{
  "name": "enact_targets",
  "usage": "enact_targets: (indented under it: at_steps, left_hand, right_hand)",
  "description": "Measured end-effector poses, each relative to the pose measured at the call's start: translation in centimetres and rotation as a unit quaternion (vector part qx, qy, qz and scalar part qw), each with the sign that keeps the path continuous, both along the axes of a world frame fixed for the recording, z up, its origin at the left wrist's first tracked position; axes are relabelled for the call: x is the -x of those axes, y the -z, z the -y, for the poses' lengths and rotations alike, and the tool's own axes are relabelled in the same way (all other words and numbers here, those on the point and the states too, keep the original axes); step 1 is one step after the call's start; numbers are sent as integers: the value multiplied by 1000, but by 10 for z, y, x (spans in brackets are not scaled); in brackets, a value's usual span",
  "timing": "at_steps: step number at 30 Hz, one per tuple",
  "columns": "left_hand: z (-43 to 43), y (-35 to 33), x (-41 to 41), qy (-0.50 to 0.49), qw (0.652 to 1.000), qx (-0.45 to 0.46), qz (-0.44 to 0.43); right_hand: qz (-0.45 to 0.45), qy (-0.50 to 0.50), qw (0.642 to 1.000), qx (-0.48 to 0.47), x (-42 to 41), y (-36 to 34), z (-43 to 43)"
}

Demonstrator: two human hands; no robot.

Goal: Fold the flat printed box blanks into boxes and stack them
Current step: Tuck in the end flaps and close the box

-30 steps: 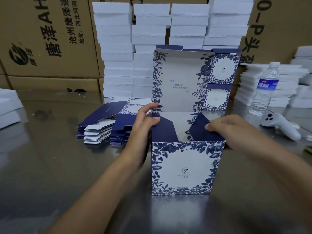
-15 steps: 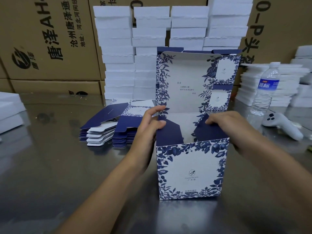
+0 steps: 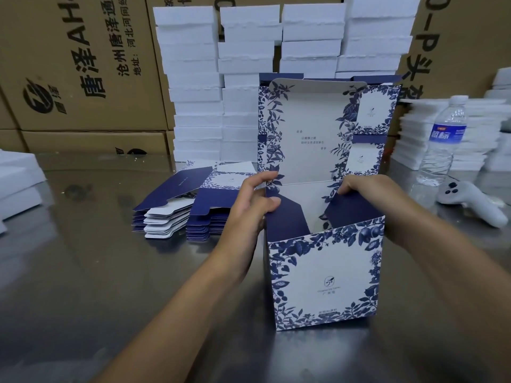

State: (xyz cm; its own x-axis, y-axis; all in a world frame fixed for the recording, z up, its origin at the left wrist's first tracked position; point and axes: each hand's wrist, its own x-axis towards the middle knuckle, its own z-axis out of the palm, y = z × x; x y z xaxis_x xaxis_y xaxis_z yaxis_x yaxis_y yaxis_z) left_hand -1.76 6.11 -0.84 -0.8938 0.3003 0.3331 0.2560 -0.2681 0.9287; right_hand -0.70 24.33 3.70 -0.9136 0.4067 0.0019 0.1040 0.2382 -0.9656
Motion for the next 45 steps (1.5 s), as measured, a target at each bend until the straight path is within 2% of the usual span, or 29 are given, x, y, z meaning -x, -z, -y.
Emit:
enact_targets:
  at_steps: [9,13,17,21,25,30,31,33,36,39,45]
  left_hand:
    - [-2,1,1,14,1000,12,-6]
    - [-3,3,4,20,1000,6,-11]
    - [-2,4,5,18,1000,7,-13]
    - [-4,5,6,9,999,14,-39]
    - [-6,6,6,-12,999,10,-37]
    - [-6,6,3,-35,998,29,-36]
    - [-6,6,3,-41,998,25,-42]
    - [-6,7,1,-48,997,23,-54]
    - [-9,8,2,-61,997,26,-48]
    - [-9,6,5,-77,997,6,-27]
    - [-2,1,1,-19,999,-18,34]
  right_hand:
    - [-48,17,999,-2,16,5,-5]
    - [-65,11,996,-53,24,6,-9]
    - [-89,6,995,-42,24,11,-10]
    - [-119,-13,993,22,19,17,-13]
    - [-132,-66,988,37,13,21,-19]
    - [-149,-78,954,247,5,23,-15]
    - [-148,-70,954,250,7,21,-15]
    - [-137,-52,974,172,8,16,-15]
    - [-140,-67,975,160,2,14,-12]
    - [-148,-77,980,105,-8,15,-12]
    - [-119,-119,975,143,-20,10,-6]
